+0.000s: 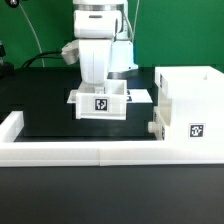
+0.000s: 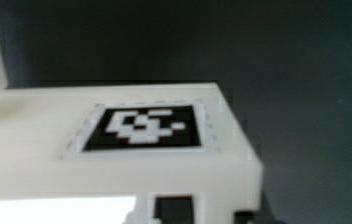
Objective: Assemble drawer
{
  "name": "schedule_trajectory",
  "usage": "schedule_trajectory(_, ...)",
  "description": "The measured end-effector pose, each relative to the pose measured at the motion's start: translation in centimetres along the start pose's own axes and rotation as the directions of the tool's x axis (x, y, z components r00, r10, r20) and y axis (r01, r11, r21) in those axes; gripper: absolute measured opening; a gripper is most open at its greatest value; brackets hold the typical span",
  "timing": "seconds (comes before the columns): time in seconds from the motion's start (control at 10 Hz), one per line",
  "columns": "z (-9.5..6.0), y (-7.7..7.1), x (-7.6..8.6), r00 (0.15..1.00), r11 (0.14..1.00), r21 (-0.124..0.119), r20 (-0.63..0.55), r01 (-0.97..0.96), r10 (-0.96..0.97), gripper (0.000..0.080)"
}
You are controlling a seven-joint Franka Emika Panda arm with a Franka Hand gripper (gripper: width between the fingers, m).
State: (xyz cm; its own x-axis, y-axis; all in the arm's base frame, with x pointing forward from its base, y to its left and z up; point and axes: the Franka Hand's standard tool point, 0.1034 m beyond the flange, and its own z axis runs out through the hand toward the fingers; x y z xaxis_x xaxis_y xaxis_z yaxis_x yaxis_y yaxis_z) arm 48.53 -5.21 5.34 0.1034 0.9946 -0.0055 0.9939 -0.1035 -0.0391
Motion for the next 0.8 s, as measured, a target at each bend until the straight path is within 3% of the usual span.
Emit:
schedule_trajectory(0.3,0.0,0.0,0.0,1.000,1.000,0.004,0.000,0.002,-0.002,0.0042)
schedule_trajectory(0.4,-0.3,0.6,0.4,1.000,1.000,0.015,0.000,0.010,-0.011,0.0042)
schedule_trajectory(0.6,-1.1,2.4,2.0,1.000,1.000,0.011,-0.006,0.026,-0.026,0.0042)
schedule_trajectory(0.8,-0.7,2.9,4.3,0.998,0.998,0.011,-0.021,0.058,-0.057,0.0042)
